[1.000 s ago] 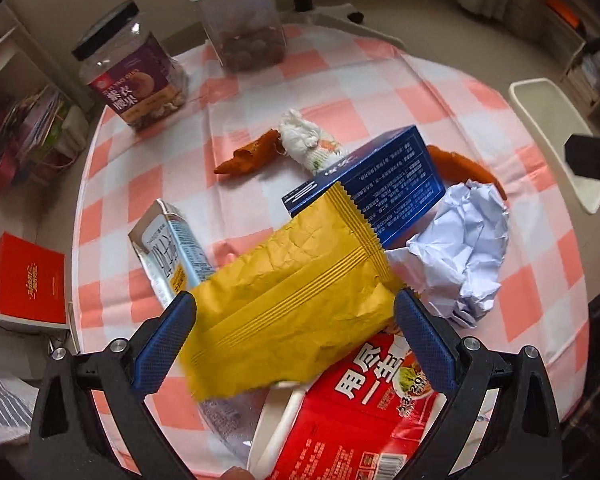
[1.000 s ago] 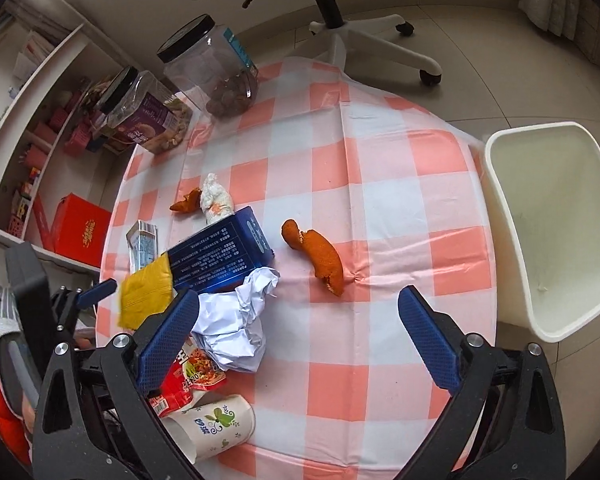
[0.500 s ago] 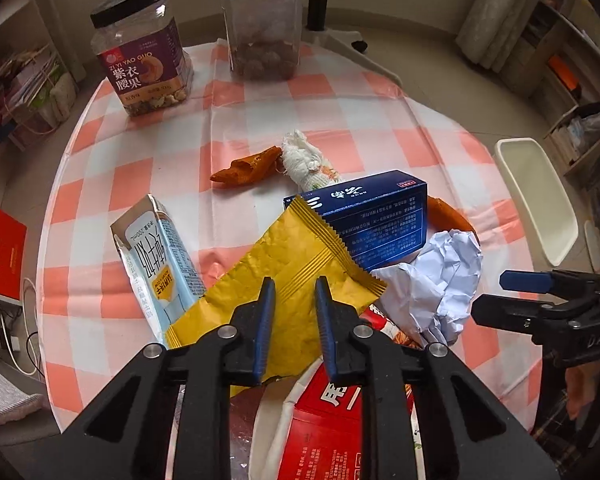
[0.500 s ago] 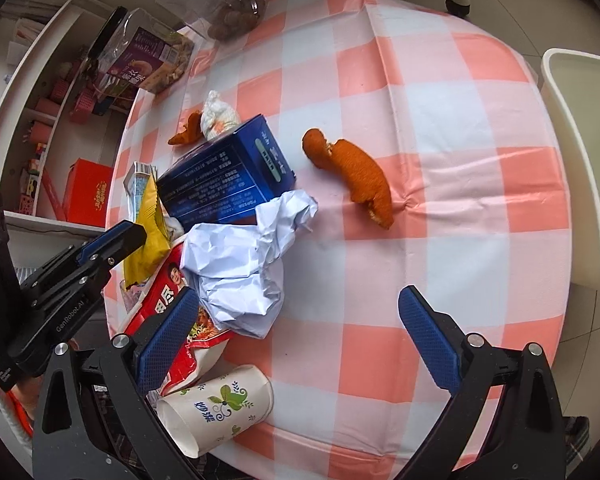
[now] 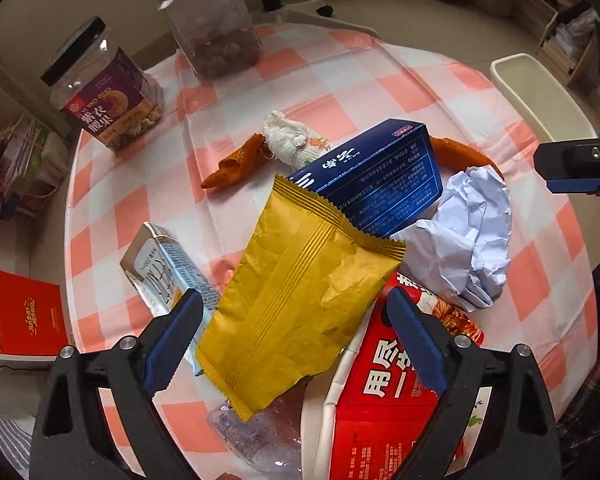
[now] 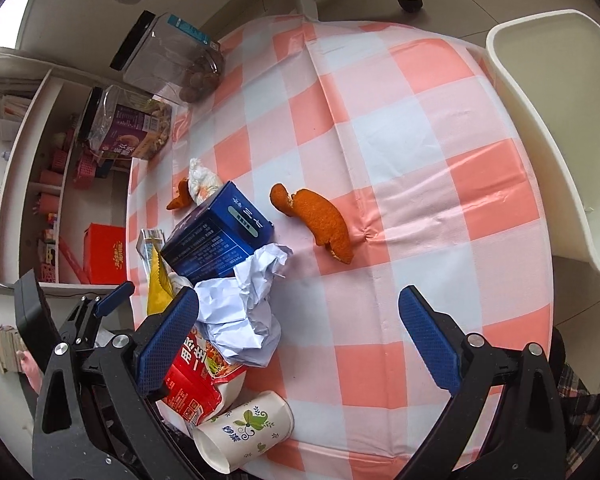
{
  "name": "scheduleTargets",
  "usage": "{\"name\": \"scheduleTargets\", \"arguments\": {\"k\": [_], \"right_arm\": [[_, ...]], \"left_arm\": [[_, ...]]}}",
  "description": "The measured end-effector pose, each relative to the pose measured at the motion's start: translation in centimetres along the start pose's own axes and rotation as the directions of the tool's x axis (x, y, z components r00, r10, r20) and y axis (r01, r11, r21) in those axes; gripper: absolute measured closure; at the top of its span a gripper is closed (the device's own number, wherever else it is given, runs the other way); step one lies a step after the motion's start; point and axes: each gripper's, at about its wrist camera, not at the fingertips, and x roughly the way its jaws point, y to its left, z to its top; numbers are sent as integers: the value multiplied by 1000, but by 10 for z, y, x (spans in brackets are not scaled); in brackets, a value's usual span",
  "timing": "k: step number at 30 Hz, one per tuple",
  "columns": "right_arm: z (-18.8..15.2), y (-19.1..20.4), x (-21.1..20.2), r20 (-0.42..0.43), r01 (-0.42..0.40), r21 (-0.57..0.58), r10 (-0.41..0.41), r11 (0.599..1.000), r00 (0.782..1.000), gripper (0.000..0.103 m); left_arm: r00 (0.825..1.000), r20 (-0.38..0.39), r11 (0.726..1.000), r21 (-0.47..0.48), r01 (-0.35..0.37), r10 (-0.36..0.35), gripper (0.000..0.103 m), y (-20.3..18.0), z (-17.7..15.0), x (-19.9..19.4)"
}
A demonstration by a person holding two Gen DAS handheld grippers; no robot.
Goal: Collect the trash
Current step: 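Reach the right gripper to the crumpled white paper while the left gripper reaches the yellow packet, then close the right gripper on the crumpled paper while the left gripper grasps the yellow packet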
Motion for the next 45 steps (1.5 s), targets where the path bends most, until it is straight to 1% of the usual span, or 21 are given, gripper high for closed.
{"name": "scheduleTargets", "arguments": {"k": [1, 2, 3, 4, 5, 6, 11, 18, 20, 21, 22, 25, 29, 33, 36, 38, 40, 42, 43, 44, 45], "right_arm": [[-2, 0, 4, -16, 1, -3, -1, 1000, 1000, 7], [-4, 2, 7, -31, 1, -11, -2, 1000, 1000, 7], [-6, 4, 10, -42, 2, -22, -3, 1000, 999, 7], [-8, 7, 12, -51, 0, -33, -2, 999, 999, 7], [-9, 9, 14, -59, -4, -41, 1, 999, 998, 7], [-10, 11, 17, -69, -8, -45, 5, 999, 998, 7], [-14, 18, 30, -113, -47, -32, 43, 998, 993, 7], [-17, 29, 43, -110, -65, -37, 60, 997, 992, 9], [-17, 33, 46, -107, -81, -45, 75, 996, 991, 25], [-16, 34, 48, -112, -97, -47, 91, 994, 990, 39], [-16, 35, 49, -117, -125, -42, 119, 991, 986, 49], [-15, 40, 46, -94, -124, -60, 119, 990, 988, 56], [-15, 44, 38, -53, -109, -96, 104, 989, 993, 59], [-12, 47, 23, 14, -99, -144, 102, 985, 995, 61], [-8, 48, 14, 59, -88, -164, 99, 982, 993, 61], [-6, 48, 9, 83, -82, -181, 98, 980, 992, 62], [-5, 49, 5, 98, -72, -198, 93, 978, 991, 62], [-5, 50, 2, 113, -55, -209, 80, 976, 990, 62], [-4, 49, 2, 118, -52, -209, 78, 977, 990, 61], [-4, 49, 1, 120, -53, -206, 79, 977, 990, 61], [-3, 48, 1, 119, -57, -202, 83, 978, 989, 61]], "left_arm": [[1000, -11, 1000, 1, 11, -11, 16, 1, 1, 4], [999, -19, 999, -7, 39, -39, 40, 2, 2, 7], [997, -25, 997, -24, 70, -71, 49, 4, 3, 7], [996, -16, 996, -38, 83, -84, 52, 6, 3, 5], [995, -4, 994, -50, 98, -99, 66, 7, 3, 1], [993, 9, 991, -65, 119, -119, 75, 10, 3, -3], [986, 103, 974, -172, 149, -133, 89, 27, 0, -26], [964, 228, 941, -274, 198, -136, 89, 42, -6, -52], [957, 258, 938, -281, 204, -131, 89, 40, -8, -58], [953, 274, 937, -282, 206, -128, 89, 40, -9, -61], [949, 290, 936, -283, 209, -124, 89, 39, -9, -63], [940, 320, 928, -303, 218, -116, 89, 41, -11, -67], [929, 348, 908, -337, 248, -125, 89, 46, -13, -67], [927, 358, 895, -367, 254, -116, 89, 49, -15, -66], [924, 358, 886, -374, 275, -136, 89, 49, -15, -64], [925, 351, 886, -370, 279, -144, 89, 47, -14, -63], [934, 321, 895, -354, 273, -157, 89, 43, -14, -58], [948, 286, 895, -374, 244, -139, 76, 42, -14, -50], [954, 267, 892, -385, 236, -137, 51, 43, -14, -46], [960, 249, 893, -393, 218, -124, 34, 43, -14, -41], [967, 231, 895, -402, 192, -104, 31, 43, -13, -37]]}}
